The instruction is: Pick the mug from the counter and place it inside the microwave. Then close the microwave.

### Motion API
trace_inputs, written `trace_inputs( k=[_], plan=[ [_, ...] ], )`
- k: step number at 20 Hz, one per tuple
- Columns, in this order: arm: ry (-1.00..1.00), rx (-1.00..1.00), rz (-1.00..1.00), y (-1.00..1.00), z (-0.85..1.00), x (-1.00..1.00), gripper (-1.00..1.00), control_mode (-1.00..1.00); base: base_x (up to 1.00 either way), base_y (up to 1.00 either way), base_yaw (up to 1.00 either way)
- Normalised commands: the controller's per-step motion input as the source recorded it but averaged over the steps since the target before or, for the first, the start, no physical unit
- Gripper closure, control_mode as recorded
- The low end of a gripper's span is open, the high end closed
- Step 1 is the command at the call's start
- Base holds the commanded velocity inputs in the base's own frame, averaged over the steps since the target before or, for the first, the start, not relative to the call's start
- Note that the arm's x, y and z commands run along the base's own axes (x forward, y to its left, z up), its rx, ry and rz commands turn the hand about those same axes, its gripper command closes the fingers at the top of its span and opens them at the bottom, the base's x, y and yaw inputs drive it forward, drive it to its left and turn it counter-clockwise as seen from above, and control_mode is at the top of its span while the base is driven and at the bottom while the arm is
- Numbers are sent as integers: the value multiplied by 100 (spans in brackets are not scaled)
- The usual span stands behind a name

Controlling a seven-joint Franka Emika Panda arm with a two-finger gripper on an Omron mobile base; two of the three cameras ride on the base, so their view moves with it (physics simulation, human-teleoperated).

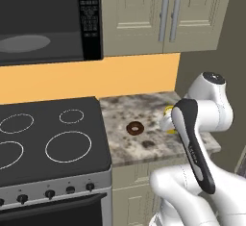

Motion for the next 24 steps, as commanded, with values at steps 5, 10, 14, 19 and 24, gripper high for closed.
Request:
trace_inputs(
  k=[5,10,14,19,24],
  plan=[
    [0,0,0,0,0,0,100,100,-49,50,7],
    [0,0,0,0,0,0,100,100,-31,86,24],
    [0,0,0,0,0,0,100,100,-1,89,25],
    [0,0,0,0,0,0,100,100,3,48,6],
    [0,0,0,0,0,0,100,100,15,23,-15]
  ],
)
